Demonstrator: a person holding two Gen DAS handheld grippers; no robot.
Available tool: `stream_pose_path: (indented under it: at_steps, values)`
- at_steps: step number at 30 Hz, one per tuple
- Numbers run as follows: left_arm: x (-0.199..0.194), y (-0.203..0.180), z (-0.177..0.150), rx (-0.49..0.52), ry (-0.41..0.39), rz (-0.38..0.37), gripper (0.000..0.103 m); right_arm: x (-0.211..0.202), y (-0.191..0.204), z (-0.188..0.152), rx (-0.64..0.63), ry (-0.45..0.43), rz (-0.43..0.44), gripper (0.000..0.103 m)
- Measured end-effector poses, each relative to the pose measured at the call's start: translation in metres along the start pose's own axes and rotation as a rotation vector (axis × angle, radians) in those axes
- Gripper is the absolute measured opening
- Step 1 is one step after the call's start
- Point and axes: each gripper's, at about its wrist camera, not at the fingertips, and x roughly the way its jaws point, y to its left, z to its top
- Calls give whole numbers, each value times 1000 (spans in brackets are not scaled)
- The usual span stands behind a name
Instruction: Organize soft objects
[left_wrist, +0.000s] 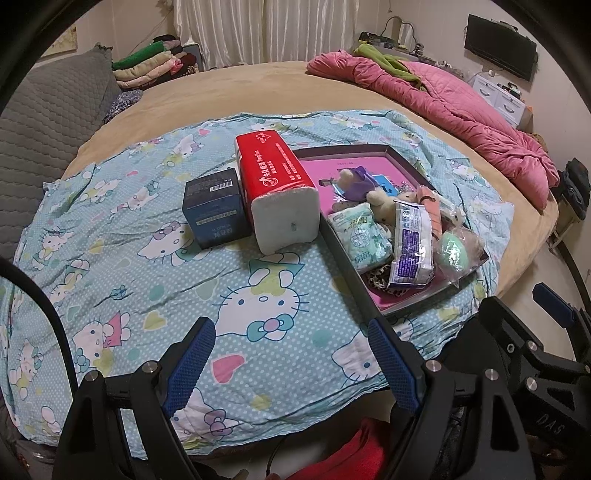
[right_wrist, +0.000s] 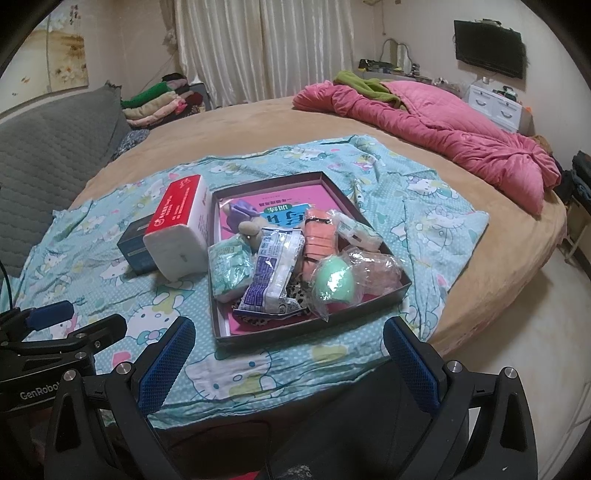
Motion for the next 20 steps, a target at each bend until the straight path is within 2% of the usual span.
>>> stream_pose_path:
  at_steps: [20]
  values:
    - [10, 8, -4, -26, 11, 12, 84, 0, -5, 2, 27, 1, 4, 101]
